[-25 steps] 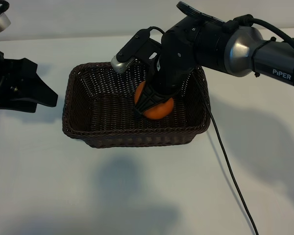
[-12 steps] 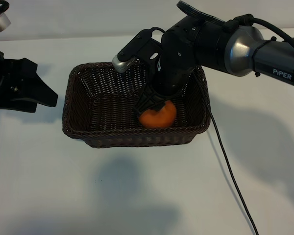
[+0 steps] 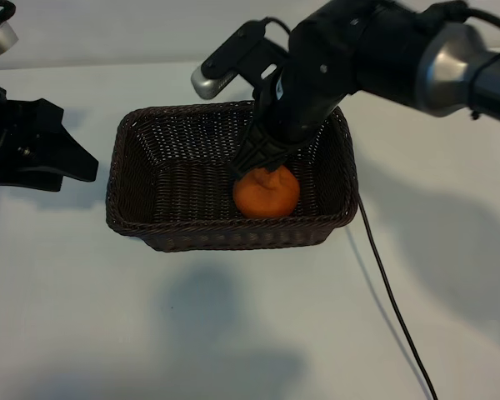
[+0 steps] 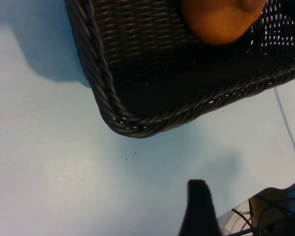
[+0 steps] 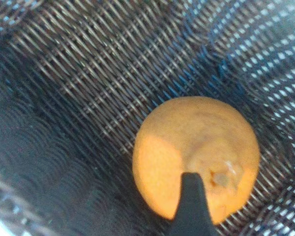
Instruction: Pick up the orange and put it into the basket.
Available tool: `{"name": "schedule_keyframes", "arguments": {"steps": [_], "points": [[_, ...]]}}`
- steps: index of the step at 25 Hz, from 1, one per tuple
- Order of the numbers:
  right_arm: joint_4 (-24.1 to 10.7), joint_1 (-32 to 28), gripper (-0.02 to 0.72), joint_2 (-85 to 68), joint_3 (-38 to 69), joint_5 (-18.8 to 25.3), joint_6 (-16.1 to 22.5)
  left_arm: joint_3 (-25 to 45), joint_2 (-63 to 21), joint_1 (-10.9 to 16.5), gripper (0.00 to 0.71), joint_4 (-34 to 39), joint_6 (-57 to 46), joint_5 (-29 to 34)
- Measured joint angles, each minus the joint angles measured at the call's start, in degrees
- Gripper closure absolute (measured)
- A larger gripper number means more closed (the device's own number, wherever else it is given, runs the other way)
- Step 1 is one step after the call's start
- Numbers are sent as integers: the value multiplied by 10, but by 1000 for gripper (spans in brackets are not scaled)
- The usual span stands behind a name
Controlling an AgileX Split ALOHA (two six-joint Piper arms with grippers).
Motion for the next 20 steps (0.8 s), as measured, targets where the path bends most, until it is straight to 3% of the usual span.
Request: {"name": "schedule_keyframes", "arguments": {"steps": [9, 20], "points": [[0, 0, 325, -74, 0, 51, 2, 0, 0, 0, 168, 0, 0, 0], [-1, 0, 335, -95, 0, 92, 2, 0, 0, 0, 168, 0, 0, -1]]}}
